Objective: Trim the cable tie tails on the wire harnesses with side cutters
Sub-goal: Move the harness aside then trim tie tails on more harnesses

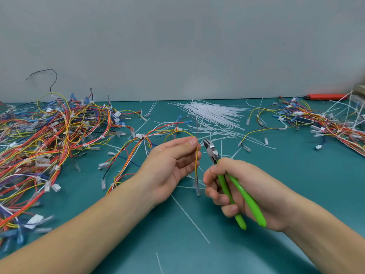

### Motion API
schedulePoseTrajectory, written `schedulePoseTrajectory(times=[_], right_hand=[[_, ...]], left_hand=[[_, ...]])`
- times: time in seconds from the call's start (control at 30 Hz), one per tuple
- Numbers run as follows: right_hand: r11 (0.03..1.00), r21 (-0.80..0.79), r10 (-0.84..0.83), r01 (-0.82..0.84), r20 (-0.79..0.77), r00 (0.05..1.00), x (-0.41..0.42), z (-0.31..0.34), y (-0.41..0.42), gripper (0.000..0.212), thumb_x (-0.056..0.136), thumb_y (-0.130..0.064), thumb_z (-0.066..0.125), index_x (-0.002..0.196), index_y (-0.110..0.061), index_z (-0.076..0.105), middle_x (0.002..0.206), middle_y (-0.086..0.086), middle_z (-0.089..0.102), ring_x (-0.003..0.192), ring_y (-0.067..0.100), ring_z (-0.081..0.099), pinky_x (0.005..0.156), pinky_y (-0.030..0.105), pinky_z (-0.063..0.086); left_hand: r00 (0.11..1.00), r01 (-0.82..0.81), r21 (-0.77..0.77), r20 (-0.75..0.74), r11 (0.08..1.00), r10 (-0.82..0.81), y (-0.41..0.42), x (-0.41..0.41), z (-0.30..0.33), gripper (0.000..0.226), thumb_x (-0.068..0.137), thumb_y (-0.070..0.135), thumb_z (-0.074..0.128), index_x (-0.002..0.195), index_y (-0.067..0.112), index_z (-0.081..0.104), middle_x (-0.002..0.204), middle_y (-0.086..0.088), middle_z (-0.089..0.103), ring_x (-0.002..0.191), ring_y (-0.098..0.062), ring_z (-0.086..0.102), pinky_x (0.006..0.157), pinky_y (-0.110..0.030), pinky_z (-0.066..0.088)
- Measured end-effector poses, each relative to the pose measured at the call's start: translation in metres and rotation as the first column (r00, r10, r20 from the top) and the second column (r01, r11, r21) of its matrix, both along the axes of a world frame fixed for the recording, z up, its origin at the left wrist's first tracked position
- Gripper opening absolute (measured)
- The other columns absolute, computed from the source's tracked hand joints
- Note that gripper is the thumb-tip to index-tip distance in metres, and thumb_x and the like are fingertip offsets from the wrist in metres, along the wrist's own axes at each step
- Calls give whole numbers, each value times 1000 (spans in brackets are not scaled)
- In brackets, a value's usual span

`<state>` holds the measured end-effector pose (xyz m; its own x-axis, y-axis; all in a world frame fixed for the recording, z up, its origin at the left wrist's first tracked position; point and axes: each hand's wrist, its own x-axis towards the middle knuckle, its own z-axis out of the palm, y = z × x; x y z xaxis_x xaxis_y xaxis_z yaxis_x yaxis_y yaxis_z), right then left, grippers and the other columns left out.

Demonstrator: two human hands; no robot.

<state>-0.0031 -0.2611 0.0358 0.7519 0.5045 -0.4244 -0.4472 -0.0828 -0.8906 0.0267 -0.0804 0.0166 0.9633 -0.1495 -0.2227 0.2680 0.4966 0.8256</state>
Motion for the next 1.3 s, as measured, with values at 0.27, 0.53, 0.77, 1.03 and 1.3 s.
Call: schedulePoseTrajectory(times=[0.27, 0.53, 0.77, 1.03, 1.3], right_hand=[[999, -33, -18, 17, -26, 1000, 2, -2, 0, 18, 77, -36, 63, 76, -19, 69, 72, 7, 54, 57, 16, 38, 48, 27, 24], [999, -46, -11, 9, -41, 999, 2, -2, 0, 17, 74, -35, 64, 75, -19, 69, 72, 7, 54, 57, 15, 39, 48, 26, 24], [999, -47, -7, 6, -19, 1000, 1, -2, 1, 16, 75, -36, 64, 72, -21, 70, 71, 7, 54, 57, 15, 38, 48, 26, 24], [996, -88, -16, 16, -7, 1000, 2, -2, 2, 17, 95, -22, 54, 84, -12, 62, 67, 11, 53, 53, 17, 38, 43, 25, 28], [971, -31, -236, 237, 34, 971, 19, 5, -14, 21, 95, -29, 58, 86, -11, 64, 68, 10, 58, 49, 17, 41, 43, 28, 37]], left_hand=[[999, 39, 3, -12, 999, -39, -4, -3, -5, 17, 75, 15, 76, 92, 10, 79, 85, -6, 74, 67, -13, 70, 63, -24, 59], [999, 39, -21, 10, 999, -39, -2, -1, -4, 19, 75, 17, 76, 94, 10, 78, 86, -5, 74, 67, -12, 69, 63, -24, 59], [999, 54, 2, 6, 999, -54, -3, -3, -6, 15, 76, 16, 76, 89, 11, 80, 85, -5, 74, 66, -12, 69, 63, -24, 59], [998, 64, 9, -8, 998, -64, -3, -2, -11, 13, 76, 15, 76, 87, 11, 81, 86, -7, 75, 67, -15, 69, 65, -26, 59], [999, 42, 39, -32, 998, -41, -3, -1, -9, 7, 90, 12, 72, 96, 8, 74, 84, -6, 73, 69, -15, 70, 65, -26, 60]])
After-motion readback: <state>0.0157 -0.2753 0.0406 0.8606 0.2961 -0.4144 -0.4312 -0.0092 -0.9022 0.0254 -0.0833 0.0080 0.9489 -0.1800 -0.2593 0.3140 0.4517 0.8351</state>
